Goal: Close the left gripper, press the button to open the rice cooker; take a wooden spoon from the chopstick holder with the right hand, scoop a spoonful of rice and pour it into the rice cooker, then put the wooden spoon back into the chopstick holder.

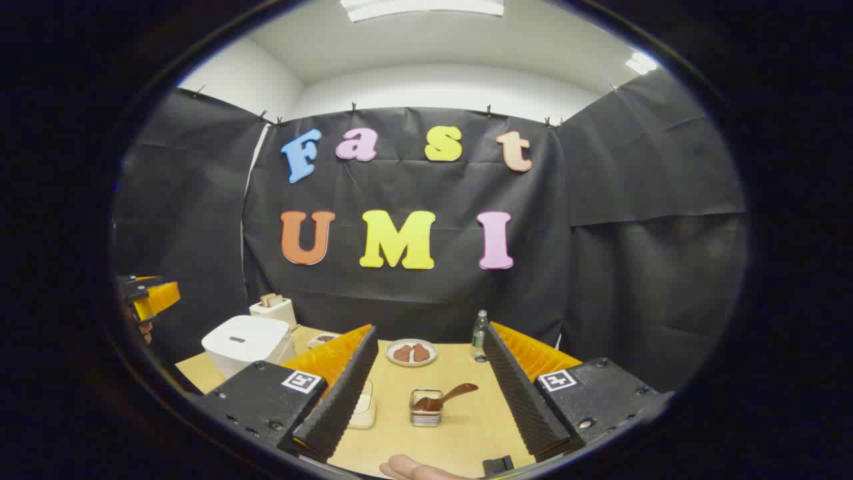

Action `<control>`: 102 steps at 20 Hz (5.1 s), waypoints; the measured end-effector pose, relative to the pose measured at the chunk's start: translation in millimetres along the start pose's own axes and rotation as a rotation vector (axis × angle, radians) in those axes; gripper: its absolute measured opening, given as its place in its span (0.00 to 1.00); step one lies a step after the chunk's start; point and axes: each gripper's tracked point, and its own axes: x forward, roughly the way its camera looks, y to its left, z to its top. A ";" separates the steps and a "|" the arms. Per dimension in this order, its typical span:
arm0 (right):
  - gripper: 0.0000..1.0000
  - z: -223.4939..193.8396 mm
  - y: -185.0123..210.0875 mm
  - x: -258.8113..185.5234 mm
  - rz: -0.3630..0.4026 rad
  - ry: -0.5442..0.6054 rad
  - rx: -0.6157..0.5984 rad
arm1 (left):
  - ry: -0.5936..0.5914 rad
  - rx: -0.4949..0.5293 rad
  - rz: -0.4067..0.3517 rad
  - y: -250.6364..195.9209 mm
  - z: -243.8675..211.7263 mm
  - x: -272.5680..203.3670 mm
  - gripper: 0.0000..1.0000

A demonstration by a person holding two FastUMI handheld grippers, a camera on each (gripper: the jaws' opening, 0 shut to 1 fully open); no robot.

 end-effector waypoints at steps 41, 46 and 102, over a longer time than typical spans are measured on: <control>1.00 -53.6 -47.8 66.1 0.009 0.010 0.182 | 0.130 0.033 0.052 56.7 -65.0 77.0 0.00; 1.00 -71.0 -56.6 77.3 -0.011 0.022 0.161 | 0.261 0.034 0.083 74.3 -110.7 109.5 0.00; 1.00 -289.9 -30.4 183.9 -0.146 0.288 0.139 | -0.119 -0.009 0.024 52.3 -4.6 -136.5 0.94</control>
